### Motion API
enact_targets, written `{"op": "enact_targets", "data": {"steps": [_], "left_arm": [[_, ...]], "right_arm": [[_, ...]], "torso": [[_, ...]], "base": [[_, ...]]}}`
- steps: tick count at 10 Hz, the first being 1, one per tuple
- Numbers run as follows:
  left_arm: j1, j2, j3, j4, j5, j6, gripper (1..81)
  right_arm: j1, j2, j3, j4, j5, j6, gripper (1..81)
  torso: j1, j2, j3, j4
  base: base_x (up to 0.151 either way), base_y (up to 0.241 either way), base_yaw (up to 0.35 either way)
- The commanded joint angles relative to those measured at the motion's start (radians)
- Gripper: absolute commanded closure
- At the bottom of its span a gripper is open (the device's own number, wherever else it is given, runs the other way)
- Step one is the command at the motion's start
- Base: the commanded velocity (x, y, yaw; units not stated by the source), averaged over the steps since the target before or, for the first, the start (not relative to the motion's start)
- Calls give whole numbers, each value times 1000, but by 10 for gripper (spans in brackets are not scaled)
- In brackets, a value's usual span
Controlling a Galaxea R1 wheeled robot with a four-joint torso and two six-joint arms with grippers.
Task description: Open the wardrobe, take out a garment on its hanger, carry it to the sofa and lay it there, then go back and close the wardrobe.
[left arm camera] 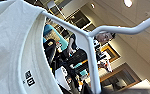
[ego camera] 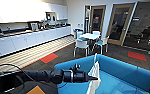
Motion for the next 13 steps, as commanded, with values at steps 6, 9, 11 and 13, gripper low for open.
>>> {"op": "enact_targets", "data": {"steps": [6,9,11,13], "left_arm": [[-154,12,28,30,-50,15,811],[-129,-8,28,31,-50,15,811],[-127,-19,28,31,-50,15,811],[-127,-20,28,33,-48,15,811]], "right_arm": [[16,2,8,-3,-48,0,10],[16,3,8,-6,-46,0,10],[17,3,8,-9,-48,0,10],[17,5,8,-9,-48,0,10]], "torso": [[0,0,0,0],[0,0,0,0],[0,0,0,0],[0,0,0,0]], "base": [[0,0,-266],[0,0,-282],[0,0,-286],[0,0,-274]]}}
